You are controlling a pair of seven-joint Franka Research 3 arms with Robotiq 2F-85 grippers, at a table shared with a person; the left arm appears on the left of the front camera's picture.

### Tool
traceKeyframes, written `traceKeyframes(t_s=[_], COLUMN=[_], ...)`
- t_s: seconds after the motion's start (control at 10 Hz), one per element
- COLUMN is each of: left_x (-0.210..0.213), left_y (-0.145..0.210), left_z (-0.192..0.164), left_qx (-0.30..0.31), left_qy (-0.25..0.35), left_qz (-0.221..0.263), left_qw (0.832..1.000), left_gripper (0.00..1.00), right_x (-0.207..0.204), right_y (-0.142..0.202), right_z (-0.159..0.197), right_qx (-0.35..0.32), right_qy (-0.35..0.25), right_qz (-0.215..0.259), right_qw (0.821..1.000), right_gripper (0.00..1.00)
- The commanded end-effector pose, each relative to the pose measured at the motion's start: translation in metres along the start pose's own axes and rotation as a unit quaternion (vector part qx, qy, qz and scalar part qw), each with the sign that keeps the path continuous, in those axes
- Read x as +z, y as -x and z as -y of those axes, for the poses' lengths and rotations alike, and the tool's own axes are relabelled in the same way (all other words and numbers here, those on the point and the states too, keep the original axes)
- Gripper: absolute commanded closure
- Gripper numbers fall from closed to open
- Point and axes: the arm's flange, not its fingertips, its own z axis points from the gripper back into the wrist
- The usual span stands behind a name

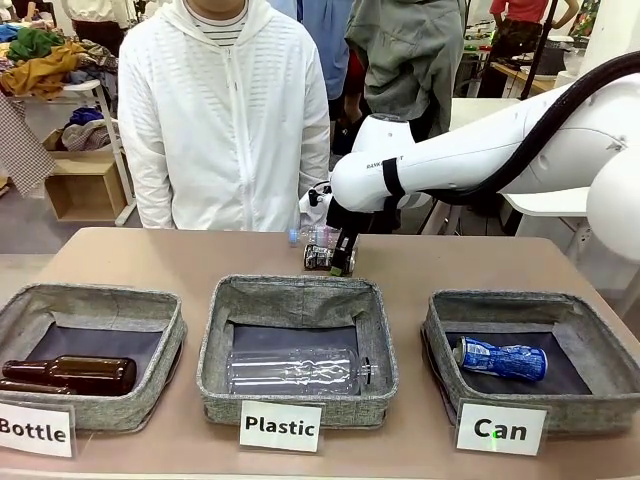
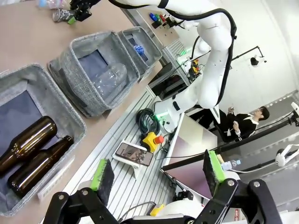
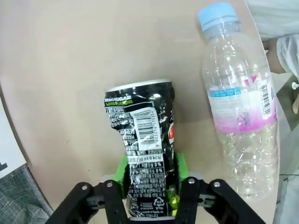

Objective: Sort the can waste into the basket.
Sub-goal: Pick up the can waste from the table and place it in the right Fabric basket.

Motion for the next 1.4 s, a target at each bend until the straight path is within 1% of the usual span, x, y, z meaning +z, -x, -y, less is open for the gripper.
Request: traceKeyframes(t_s=[0.0, 0.1, 0.2, 0.3, 0.4, 0.5, 0.6, 0.7, 0.8, 0.9, 1.0, 1.2, 1.3], left_x=[-0.001, -0.001, -0.001, -0.001, -0.001, -0.001, -0.001, -0.001, -0.001, -0.001, -0.001, -0.001, -0.001], left_y=[-0.004, -0.004, -0.004, -0.004, -0.004, -0.004, -0.004, -0.004, -0.004, -0.004, -0.004, -0.004, -0.004], left_z=[0.004, 0.004, 0.004, 0.004, 0.004, 0.004, 0.004, 0.004, 0.004, 0.004, 0.004, 0.004, 0.004], left_qx=[0.001, 0.001, 0.001, 0.001, 0.001, 0.001, 0.001, 0.001, 0.001, 0.001, 0.001, 0.001, 0.001], left_qy=[0.009, 0.009, 0.009, 0.009, 0.009, 0.009, 0.009, 0.009, 0.009, 0.009, 0.009, 0.009, 0.009], left_qz=[0.009, 0.009, 0.009, 0.009, 0.009, 0.009, 0.009, 0.009, 0.009, 0.009, 0.009, 0.009, 0.009], left_qw=[1.0, 1.0, 1.0, 1.0, 1.0, 1.0, 1.0, 1.0, 1.0, 1.0, 1.0, 1.0, 1.0], left_gripper=[0.0, 0.0, 0.0, 0.0, 0.0, 0.0, 0.0, 0.0, 0.0, 0.0, 0.0, 0.0, 0.0], right_x=[0.013, 0.03, 0.055, 0.09, 0.139, 0.183, 0.218, 0.244, 0.266, 0.277, 0.282, 0.274, 0.268], right_y=[-0.004, -0.002, 0.003, 0.013, 0.038, 0.072, 0.112, 0.151, 0.194, 0.232, 0.267, 0.333, 0.35], right_z=[-0.007, -0.016, -0.027, -0.044, -0.064, -0.079, -0.092, -0.102, -0.108, -0.109, -0.109, -0.116, -0.123], right_qx=[0.003, 0.005, 0.011, 0.019, 0.018, 0.01, 0.009, -0.002, -0.032, -0.075, -0.136, -0.175, -0.18], right_qy=[-0.001, -0.002, -0.013, -0.018, -0.024, -0.028, -0.027, -0.027, -0.025, -0.023, -0.018, -0.035, -0.039], right_qz=[-0.012, -0.009, -0.005, -0.011, -0.006, 0.002, 0.003, 0.009, 0.045, 0.067, 0.083, 0.062, 0.072], right_qw=[1.0, 1.0, 1.0, 1.0, 1.0, 1.0, 1.0, 1.0, 0.998, 0.995, 0.987, 0.982, 0.98], right_gripper=[0.97, 1.0, 1.0, 1.0, 1.0, 0.68, 0.68, 0.68, 0.68, 0.68, 0.68, 0.68, 0.68])
